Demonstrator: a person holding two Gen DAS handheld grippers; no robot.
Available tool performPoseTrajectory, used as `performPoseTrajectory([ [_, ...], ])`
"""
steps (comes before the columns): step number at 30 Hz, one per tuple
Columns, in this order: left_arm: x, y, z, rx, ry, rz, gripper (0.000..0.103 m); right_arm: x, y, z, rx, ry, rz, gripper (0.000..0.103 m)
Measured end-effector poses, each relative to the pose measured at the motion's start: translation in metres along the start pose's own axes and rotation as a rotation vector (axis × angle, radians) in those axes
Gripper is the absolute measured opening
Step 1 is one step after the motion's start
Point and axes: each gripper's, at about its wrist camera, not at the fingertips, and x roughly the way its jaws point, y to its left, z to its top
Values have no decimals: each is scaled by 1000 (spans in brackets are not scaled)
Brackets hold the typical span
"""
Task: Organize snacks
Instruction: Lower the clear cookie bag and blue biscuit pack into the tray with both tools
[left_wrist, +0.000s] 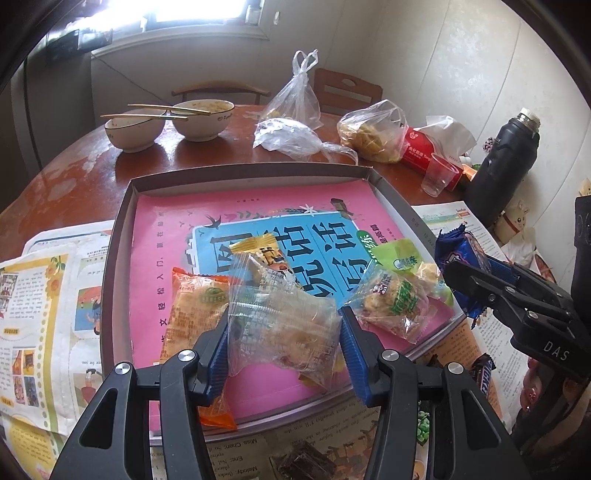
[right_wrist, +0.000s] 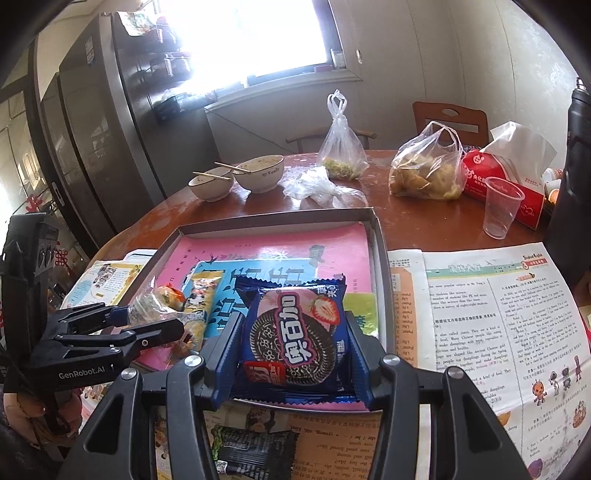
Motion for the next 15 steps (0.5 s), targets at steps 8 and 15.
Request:
performPoseTrajectory([
  [8, -1, 4, -3, -21, 0, 1, 55, 8, -7, -2, 16, 13, -6, 52],
  [15, -7, 9, -10, -21, -7, 18, 55, 15, -9, -4, 16, 29, -29, 52],
])
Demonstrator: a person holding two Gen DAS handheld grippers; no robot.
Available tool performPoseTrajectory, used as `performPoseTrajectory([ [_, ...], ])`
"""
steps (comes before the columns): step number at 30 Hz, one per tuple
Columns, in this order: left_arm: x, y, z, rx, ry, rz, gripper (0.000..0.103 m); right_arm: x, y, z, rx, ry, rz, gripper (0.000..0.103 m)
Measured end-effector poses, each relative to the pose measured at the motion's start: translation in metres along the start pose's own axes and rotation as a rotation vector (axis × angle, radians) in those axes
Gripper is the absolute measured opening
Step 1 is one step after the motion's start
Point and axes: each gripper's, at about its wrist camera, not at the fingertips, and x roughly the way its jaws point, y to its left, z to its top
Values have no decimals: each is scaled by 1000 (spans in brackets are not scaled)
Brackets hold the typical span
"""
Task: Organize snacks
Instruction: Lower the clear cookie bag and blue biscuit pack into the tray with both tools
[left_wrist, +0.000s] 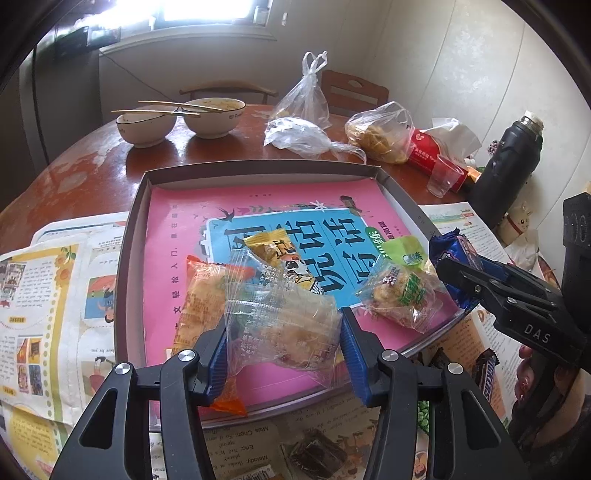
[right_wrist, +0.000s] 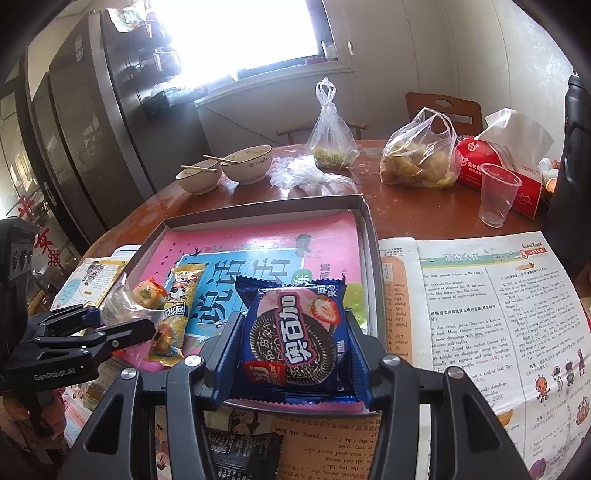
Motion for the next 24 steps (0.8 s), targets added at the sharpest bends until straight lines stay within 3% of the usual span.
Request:
performPoseTrajectory([
  [15, 7, -5, -2, 11, 2, -9, 55, 9, 16, -2, -61, 11, -42, 52],
  [24, 15, -10, -6, 12, 24, -27, 55, 14, 33, -4, -101, 19, 9, 52],
])
